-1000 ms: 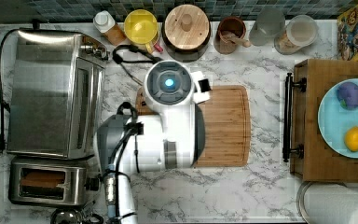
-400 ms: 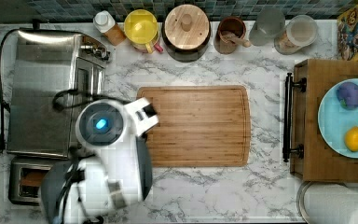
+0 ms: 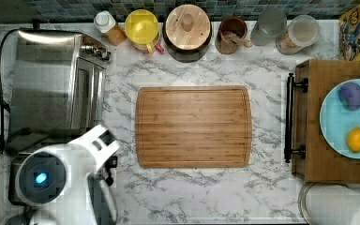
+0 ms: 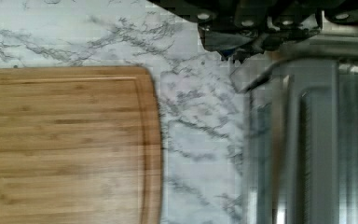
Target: Turn on the toaster.
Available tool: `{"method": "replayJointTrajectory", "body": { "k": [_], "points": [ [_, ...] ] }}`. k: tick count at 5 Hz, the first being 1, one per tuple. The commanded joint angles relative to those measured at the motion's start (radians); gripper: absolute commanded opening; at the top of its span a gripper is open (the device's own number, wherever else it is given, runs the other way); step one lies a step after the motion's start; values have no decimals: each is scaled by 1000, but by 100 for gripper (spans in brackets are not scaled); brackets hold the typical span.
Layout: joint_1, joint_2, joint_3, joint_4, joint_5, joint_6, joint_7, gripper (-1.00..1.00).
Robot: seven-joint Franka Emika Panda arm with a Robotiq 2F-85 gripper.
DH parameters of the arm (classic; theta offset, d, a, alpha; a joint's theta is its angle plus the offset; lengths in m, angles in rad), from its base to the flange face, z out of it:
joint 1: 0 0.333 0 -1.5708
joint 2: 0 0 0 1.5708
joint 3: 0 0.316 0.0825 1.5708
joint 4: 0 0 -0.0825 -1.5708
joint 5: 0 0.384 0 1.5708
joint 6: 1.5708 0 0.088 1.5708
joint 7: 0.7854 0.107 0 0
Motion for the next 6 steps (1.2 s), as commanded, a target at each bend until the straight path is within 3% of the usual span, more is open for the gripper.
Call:
{"method": "replayJointTrajectory", "body": {
  "k": [1,3,4,5,6],
  "points": [
    [19,35,111,-122,24,-24,-64,-100],
    [60,35,81,-176,45,12,-128,-100],
    [22,13,134,-219,87,63,-190,-100],
    [65,4,105,-261,134,127,-245,-100],
    [68,11,95,-270,151,183,-244,-100]
  ]
}}
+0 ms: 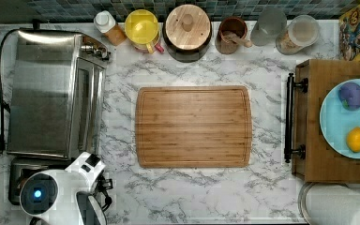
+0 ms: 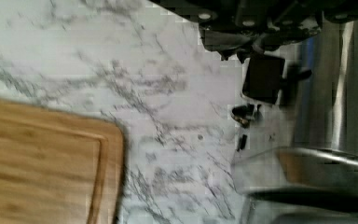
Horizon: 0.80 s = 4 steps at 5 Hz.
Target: Turn on the toaster.
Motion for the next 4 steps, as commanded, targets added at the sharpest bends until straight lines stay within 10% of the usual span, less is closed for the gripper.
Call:
{"method": "replayJointTrajectory", "body": {
  "k": [1,4],
  "points": [
    [5,-4,-30,-48,118,89,-107,-100],
    [36,33,-67,-10,194,113,-139,-100]
  ]
}}
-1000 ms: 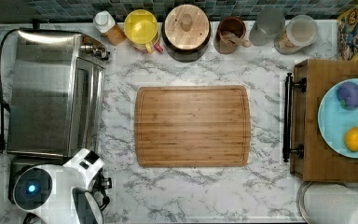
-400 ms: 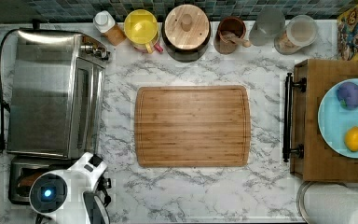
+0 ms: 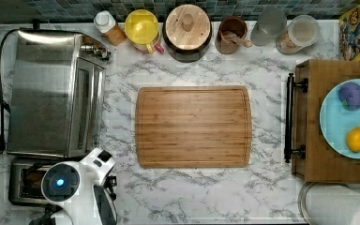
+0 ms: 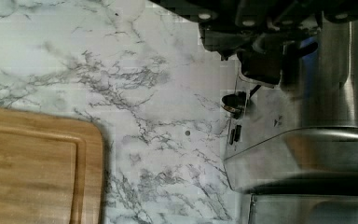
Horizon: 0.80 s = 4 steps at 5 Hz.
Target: Turn on the toaster.
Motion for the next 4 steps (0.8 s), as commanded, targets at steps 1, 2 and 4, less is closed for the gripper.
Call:
{"method": "replayJointTrajectory", "body": {
  "k": [1,2,4],
  "points": [
    [26,-21,-16,36,119,37,-130,-100],
    [21,-42,-21,63,147,-23,-157,-100],
    [30,-102,-36,54,194,-47,-185,-100]
  ]
}}
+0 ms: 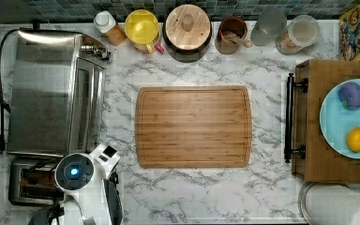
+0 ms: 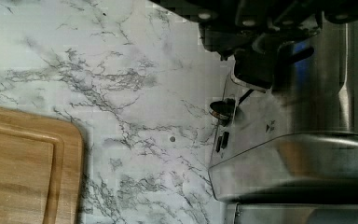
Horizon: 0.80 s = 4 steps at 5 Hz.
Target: Turn on the toaster.
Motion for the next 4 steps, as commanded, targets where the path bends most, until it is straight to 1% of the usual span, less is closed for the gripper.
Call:
{"method": "replayJointTrajectory", "body": {
  "k": [1,2,3,4],
  "points": [
    [100,-107,-59,57,104,-35,-66,-100],
    [60,-70,26,54,49,-26,-18,-100],
    [48,-18,62,67,-12,-6,46,-100],
    [-32,36,145,65,-65,13,102,-100]
  ]
}}
